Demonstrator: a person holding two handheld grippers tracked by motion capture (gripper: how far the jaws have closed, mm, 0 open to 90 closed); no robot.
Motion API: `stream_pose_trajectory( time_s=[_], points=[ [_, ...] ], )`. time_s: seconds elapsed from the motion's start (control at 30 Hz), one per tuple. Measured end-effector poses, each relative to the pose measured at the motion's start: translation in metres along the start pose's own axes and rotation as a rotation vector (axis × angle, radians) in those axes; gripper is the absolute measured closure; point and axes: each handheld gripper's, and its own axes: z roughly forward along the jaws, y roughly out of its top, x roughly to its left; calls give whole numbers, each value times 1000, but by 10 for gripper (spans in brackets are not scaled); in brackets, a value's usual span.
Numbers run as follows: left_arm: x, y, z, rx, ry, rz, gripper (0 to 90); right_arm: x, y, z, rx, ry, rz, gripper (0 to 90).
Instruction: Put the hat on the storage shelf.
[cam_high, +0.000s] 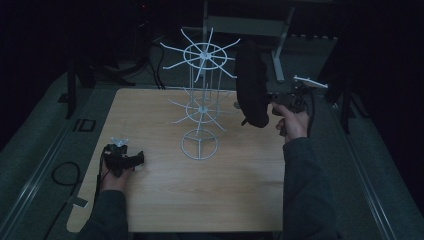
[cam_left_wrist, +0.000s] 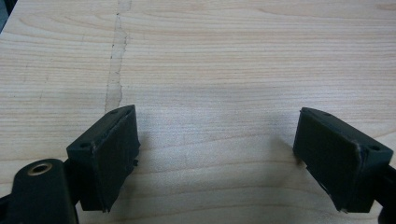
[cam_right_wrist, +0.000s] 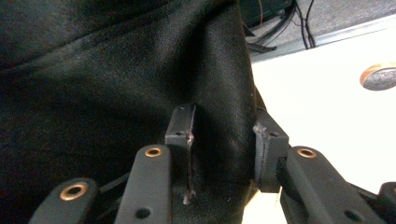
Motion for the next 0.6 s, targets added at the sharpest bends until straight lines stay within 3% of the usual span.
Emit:
stream_pose_trajectory(
  time_s=[0.6],
  points=[
    [0, 0, 0, -1, 0, -1, 151, -6, -5, -7, -9, -7, -15, 635]
  ],
)
